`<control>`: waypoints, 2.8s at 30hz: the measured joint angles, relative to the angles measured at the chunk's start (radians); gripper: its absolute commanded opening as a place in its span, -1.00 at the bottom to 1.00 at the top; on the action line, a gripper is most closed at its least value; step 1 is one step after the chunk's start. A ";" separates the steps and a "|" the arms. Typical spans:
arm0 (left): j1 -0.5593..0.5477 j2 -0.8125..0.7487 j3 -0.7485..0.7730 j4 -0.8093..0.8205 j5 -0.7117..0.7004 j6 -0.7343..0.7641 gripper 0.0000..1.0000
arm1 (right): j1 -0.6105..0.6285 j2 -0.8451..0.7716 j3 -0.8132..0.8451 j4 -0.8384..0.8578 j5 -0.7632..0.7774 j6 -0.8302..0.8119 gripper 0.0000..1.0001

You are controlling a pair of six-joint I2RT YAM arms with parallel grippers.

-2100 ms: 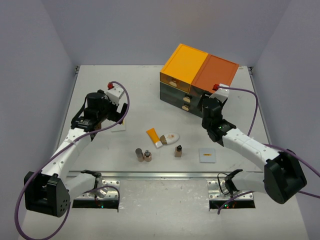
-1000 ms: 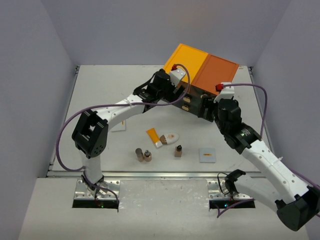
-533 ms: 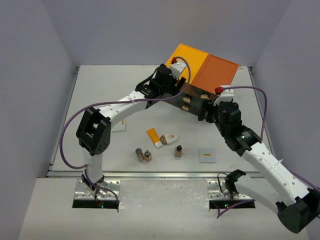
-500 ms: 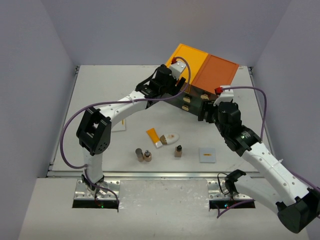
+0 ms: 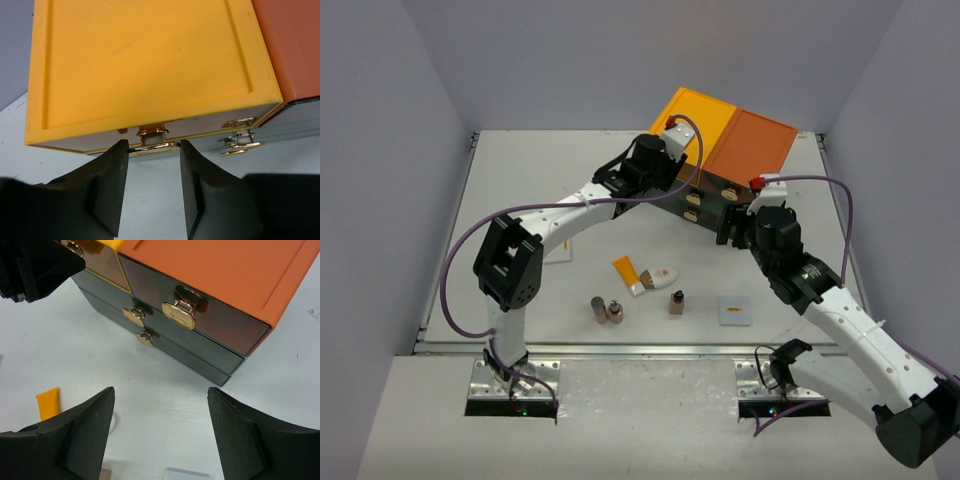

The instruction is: Organize the makeup

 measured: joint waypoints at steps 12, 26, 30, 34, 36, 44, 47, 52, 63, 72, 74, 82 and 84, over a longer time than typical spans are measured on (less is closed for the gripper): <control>0.000 -0.046 -0.048 -0.018 0.013 0.001 -1.00 | 0.000 -0.059 -0.016 -0.044 -0.015 0.013 0.49; -0.004 -0.372 -0.384 -0.077 0.059 -0.005 -1.00 | 0.000 -0.091 -0.020 -0.133 -0.078 0.045 0.50; -0.004 -0.410 -0.415 -0.087 0.061 -0.006 -1.00 | 0.000 -0.091 -0.021 -0.160 -0.094 0.056 0.51; -0.004 -0.416 -0.421 -0.091 0.062 -0.009 -0.73 | 0.000 -0.091 -0.026 -0.183 -0.107 0.066 0.53; -0.004 -0.416 -0.421 -0.093 0.062 -0.013 -0.51 | 0.000 -0.090 -0.030 -0.192 -0.115 0.070 0.55; -0.003 -0.426 -0.421 -0.121 0.056 -0.026 0.65 | 0.000 -0.069 -0.032 -0.209 -0.210 0.037 0.59; 0.000 -0.455 -0.421 -0.172 0.037 -0.029 0.85 | 0.000 -0.069 -0.032 -0.198 -0.316 -0.015 0.58; 0.003 -0.557 -0.414 -0.239 0.005 -0.023 1.00 | 0.000 -0.059 -0.027 -0.145 -0.495 -0.111 0.58; 0.117 -0.845 -0.390 -0.425 -0.119 0.014 1.00 | 0.158 0.138 0.045 -0.034 -0.567 -0.202 0.52; 0.475 -1.108 -0.561 -0.572 -0.077 0.018 1.00 | 0.292 0.391 0.174 0.010 -0.517 -0.166 0.45; 0.475 -1.149 -0.603 -0.594 -0.079 0.017 1.00 | 0.308 0.457 0.208 0.011 -0.503 -0.148 0.44; 0.486 -1.207 -0.720 -0.588 -0.156 0.013 1.00 | 0.388 0.712 0.359 0.001 -0.398 -0.122 0.44; 0.488 -1.209 -0.740 -0.580 -0.164 0.013 1.00 | 0.393 0.766 0.384 -0.006 -0.369 -0.111 0.45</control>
